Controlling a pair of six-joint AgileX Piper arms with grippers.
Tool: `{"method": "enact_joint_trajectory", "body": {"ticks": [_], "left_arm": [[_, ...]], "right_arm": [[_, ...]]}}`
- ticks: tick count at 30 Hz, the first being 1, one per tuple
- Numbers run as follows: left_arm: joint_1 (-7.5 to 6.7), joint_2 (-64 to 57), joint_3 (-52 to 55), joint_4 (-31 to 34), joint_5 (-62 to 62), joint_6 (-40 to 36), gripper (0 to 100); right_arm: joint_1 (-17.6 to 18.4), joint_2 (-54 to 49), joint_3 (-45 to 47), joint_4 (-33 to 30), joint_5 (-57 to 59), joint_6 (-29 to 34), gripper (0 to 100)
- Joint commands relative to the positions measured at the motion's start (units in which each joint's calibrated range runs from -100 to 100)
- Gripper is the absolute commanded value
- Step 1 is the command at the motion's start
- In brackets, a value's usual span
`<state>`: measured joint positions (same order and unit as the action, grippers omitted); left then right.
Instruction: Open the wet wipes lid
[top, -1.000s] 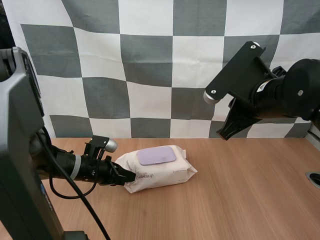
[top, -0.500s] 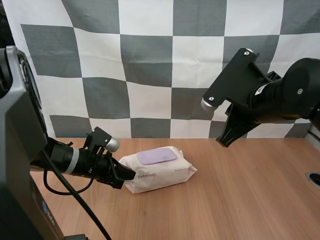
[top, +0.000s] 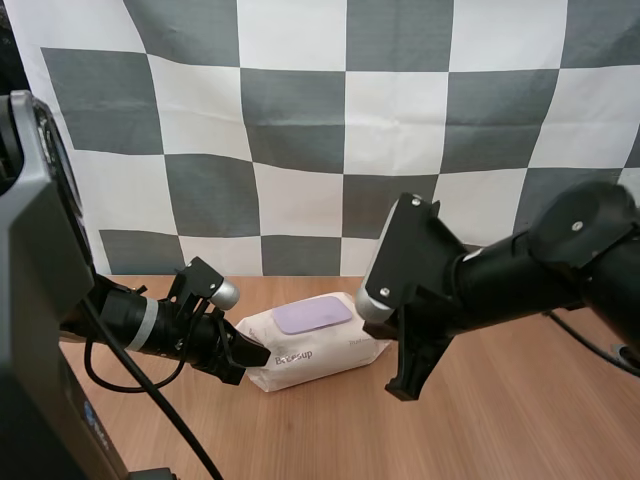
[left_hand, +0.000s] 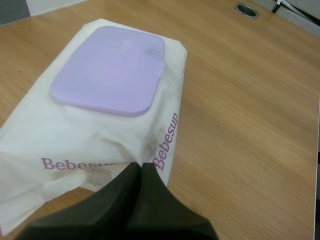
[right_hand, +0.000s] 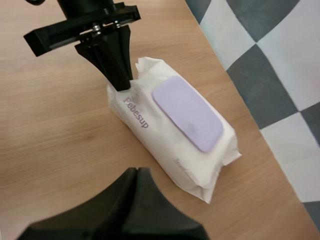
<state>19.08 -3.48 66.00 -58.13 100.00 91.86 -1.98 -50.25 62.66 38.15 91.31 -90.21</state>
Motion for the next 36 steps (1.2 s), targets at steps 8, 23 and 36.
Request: {"method": "enact_joint_trajectory", "body": {"ticks": [8,23,36], "left_arm": [[-0.02,0.05,0.0,0.08,0.0,-3.62,0],[-0.02,0.05,0.0,0.72,0.0,-4.17,0],[-0.02,0.05,0.0,0.82,0.0,-4.15,0]], "right_arm": [[5.75,9.82,6.1,2.6,-25.09,-9.79,0],[15.12,22.07,5.97,-3.38,-57.49,-9.79,3],[18.01,28.74,5.97,-3.38,-74.47,-9.79,48]]}}
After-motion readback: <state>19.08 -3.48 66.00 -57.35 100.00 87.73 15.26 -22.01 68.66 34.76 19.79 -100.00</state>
